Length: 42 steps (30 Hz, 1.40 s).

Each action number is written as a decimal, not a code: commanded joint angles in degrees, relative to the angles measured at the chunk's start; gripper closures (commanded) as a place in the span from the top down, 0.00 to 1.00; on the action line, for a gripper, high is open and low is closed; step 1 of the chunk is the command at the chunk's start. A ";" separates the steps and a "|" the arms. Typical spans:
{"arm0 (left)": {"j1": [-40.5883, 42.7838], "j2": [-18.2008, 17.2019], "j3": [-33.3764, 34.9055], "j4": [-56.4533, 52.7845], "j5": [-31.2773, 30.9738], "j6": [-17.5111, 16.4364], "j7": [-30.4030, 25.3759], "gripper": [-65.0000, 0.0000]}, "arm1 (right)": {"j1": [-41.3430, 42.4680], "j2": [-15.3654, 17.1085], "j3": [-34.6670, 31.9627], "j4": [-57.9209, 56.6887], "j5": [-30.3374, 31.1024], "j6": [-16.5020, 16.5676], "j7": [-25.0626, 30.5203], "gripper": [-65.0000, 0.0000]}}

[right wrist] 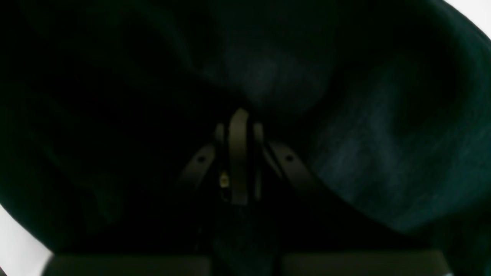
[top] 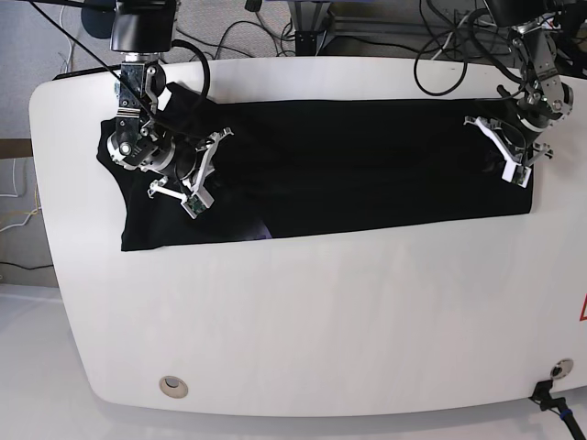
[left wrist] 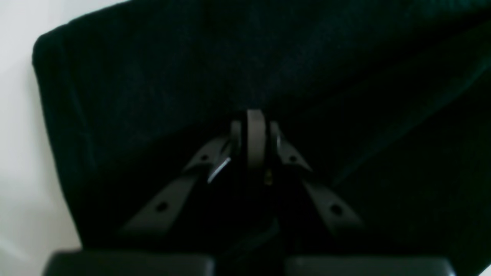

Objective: Fold the T-shirt properly
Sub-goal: 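Regrasp the strip ends with both grippers and straighten the strip, then fold the strip end with the left gripper toward the right gripper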

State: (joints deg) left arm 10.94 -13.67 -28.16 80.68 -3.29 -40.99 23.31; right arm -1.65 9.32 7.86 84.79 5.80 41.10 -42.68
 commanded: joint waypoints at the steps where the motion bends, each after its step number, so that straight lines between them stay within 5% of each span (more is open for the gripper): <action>1: -1.05 -2.64 -0.28 -0.64 1.40 0.99 1.17 0.00 | -1.82 -0.75 0.01 -0.97 -7.96 -1.10 -8.62 0.00; 11: -5.97 -5.89 -0.54 -4.42 0.70 0.99 0.91 0.00 | -3.40 -4.09 -0.25 -0.18 -7.96 -1.10 -8.45 0.00; 16: -5.53 -6.06 -1.33 2.88 -6.34 0.99 3.02 0.00 | -3.23 -4.09 -0.25 -0.18 -7.96 -1.10 -8.45 0.00; 20: -5.53 -6.50 -7.66 4.72 -12.23 0.99 9.88 0.55 | -3.23 -4.00 -0.17 -0.18 -7.96 -1.10 -8.45 0.00; 22: -5.62 -6.68 -11.27 4.28 -14.42 0.99 13.39 0.68 | -3.14 -4.00 -0.17 -0.18 -7.96 -1.10 -8.45 0.00; 28: -5.97 -8.26 -17.95 -3.10 -18.73 0.99 19.81 0.69 | -3.14 -4.00 -0.34 -0.18 -7.96 -1.10 -8.36 0.00; 42: -7.55 -5.89 -9.77 -9.78 -19.00 0.99 19.63 0.69 | -3.14 -4.18 -0.43 -0.18 -7.96 -1.10 -8.36 0.00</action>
State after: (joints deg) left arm 3.70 -18.74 -37.82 70.59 -22.57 -39.94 41.85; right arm -3.09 5.06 7.88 86.26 4.23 39.64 -41.56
